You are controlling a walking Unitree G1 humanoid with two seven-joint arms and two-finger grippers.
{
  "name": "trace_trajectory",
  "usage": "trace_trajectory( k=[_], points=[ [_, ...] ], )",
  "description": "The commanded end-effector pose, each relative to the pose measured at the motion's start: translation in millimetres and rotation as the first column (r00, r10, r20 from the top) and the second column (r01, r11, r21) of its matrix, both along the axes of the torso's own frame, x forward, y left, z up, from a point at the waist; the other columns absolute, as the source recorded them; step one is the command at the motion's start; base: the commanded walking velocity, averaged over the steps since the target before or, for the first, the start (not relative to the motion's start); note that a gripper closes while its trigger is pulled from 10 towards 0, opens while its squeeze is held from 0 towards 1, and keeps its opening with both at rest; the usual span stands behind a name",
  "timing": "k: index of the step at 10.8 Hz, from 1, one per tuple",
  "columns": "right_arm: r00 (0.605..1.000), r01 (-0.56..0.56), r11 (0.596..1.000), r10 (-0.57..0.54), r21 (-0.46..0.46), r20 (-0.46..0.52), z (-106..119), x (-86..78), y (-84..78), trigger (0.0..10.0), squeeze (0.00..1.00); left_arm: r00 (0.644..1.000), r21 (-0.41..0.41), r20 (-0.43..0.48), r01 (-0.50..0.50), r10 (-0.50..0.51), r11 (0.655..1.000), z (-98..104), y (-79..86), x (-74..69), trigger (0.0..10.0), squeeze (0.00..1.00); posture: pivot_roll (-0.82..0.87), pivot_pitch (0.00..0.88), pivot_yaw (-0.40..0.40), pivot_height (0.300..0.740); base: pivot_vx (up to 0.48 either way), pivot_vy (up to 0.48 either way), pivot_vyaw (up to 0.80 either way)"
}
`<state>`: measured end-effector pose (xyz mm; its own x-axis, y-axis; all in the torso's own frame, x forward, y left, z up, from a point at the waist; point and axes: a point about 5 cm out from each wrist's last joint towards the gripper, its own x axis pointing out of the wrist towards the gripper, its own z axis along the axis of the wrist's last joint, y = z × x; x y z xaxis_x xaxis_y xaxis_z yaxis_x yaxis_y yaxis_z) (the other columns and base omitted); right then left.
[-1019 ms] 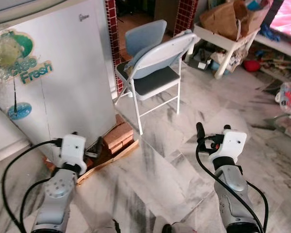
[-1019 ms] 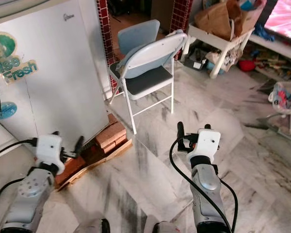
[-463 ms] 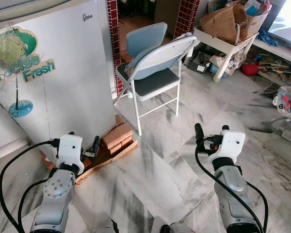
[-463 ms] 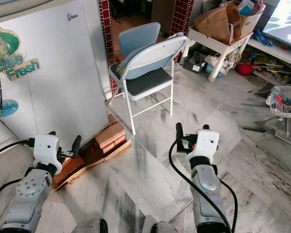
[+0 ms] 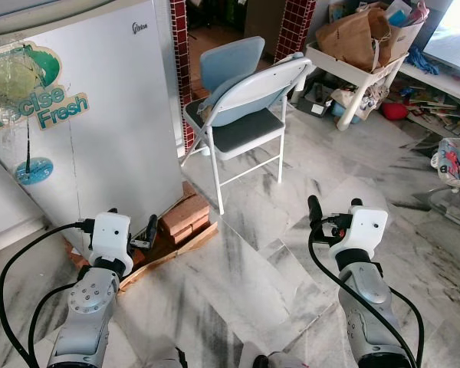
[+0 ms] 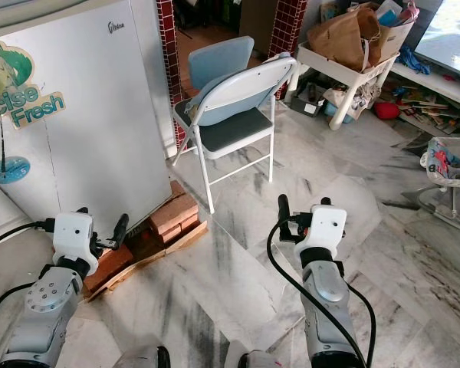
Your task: Restocking fridge
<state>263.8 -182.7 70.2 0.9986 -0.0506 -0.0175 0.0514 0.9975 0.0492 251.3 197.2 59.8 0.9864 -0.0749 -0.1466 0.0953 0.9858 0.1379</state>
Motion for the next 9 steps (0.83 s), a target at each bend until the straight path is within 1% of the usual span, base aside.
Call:
trace_trajectory(
  k=[1, 9],
  points=[
    [1.000, -0.006, 1.000, 0.006, -0.001, 0.001, 1.8, -0.5, -0.4, 10.0, 0.00, 1.000, 0.001, 0.000, -0.012, 0.012, 1.000, 0.1, 2.6, -2.0, 10.0, 0.00, 0.06, 0.029, -0.048, 0.740, 0.000, 0.000, 0.00],
    [1.000, -0.006, 1.000, 0.006, -0.001, 0.001, 1.8, -0.5, -0.4, 10.0, 0.00, 1.000, 0.001, 0.000, -0.012, 0.012, 1.000, 0.1, 2.6, -2.0, 10.0, 0.00, 0.06, 0.029, -0.048, 0.740, 0.000, 0.000, 0.00]
  ],
)
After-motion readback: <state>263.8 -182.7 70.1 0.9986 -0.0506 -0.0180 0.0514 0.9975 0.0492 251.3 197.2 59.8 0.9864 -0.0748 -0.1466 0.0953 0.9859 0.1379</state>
